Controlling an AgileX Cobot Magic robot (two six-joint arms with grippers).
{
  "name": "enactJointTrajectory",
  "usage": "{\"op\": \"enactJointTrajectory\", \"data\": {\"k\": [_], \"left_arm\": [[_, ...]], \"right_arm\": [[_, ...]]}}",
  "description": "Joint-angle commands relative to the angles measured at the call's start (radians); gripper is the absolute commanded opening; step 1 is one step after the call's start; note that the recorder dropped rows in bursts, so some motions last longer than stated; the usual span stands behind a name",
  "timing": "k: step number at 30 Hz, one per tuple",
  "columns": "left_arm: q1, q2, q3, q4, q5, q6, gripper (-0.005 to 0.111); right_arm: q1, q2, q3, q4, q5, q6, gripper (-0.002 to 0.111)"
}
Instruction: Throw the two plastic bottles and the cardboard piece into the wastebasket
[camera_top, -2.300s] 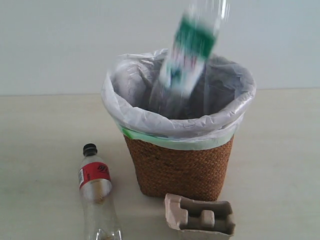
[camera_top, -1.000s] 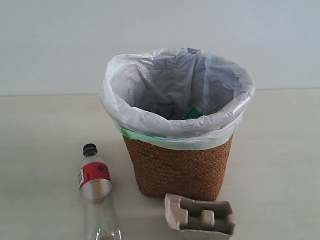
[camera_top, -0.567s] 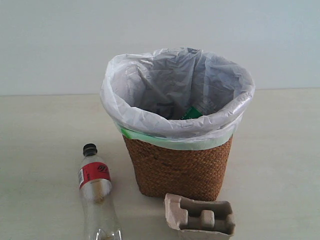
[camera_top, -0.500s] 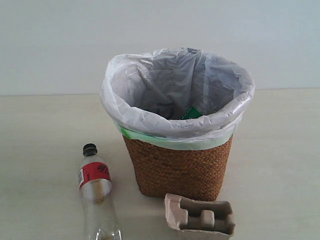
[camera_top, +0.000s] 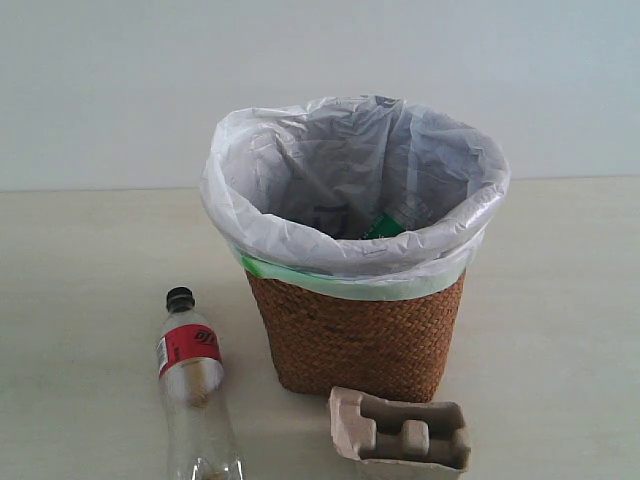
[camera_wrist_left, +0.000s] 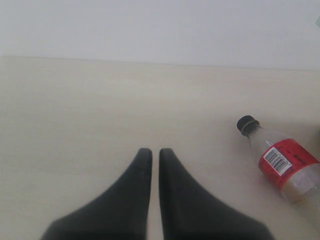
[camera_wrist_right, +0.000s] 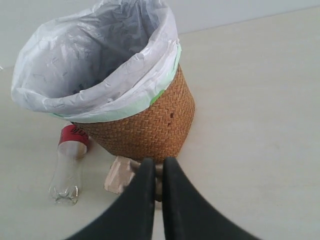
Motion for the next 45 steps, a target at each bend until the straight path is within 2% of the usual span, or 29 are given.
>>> {"op": "enactJointTrajectory", "data": {"k": [1, 7, 16, 19, 23, 24, 25, 32, 40, 43, 45], "left_arm": [[-0.005, -0.008, 0.004, 0.002, -0.008, 0.005, 0.005], [-0.005, -0.008, 0.004, 0.002, -0.008, 0.005, 0.005], [-0.005, -0.008, 0.004, 0.002, -0.008, 0.005, 0.005], [-0.005, -0.008, 0.004, 0.002, -0.008, 0.005, 0.005], [-0.005, -0.008, 0.004, 0.002, -0.008, 0.005, 0.005], [-0.005, -0.008, 0.004, 0.002, -0.008, 0.005, 0.005], [-0.005, -0.008, 0.004, 0.002, -0.008, 0.005, 0.005], [-0.005, -0.008, 0.004, 0.002, -0.008, 0.005, 0.005], [-0.005, -0.008, 0.004, 0.002, -0.008, 0.005, 0.005], [-0.005, -0.008, 0.004, 0.002, -0.008, 0.005, 0.005], [-0.005, -0.008, 0.004, 0.002, -0.008, 0.005, 0.005]], "right_arm": [[0.002, 0.026, 0.005, 0.002, -0.01, -0.056, 0.001], [0.002, 0.254, 0.005, 0.096, 0.103, -0.3, 0.001], [0.002, 0.68, 0.005, 0.109, 0.029, -0.455, 0.003], [0.002, 0.788, 0.005, 0.113, -0.013, -0.509, 0.023], [0.002, 0.889, -0.001, 0.149, -0.049, -0.656, 0.067], [0.002, 0.905, -0.005, 0.175, -0.051, -0.718, 0.074], [0.002, 0.916, -0.005, 0.198, -0.063, -0.77, 0.077], [0.002, 0.922, -0.005, 0.371, -0.201, -1.083, 0.077], [0.007, 0.922, -0.005, 0.375, -0.239, -1.14, 0.077], [0.054, 0.924, -0.005, 0.373, -0.258, -1.175, 0.077], [0.132, 0.947, -0.005, 0.373, -0.309, -1.175, 0.077]]}}
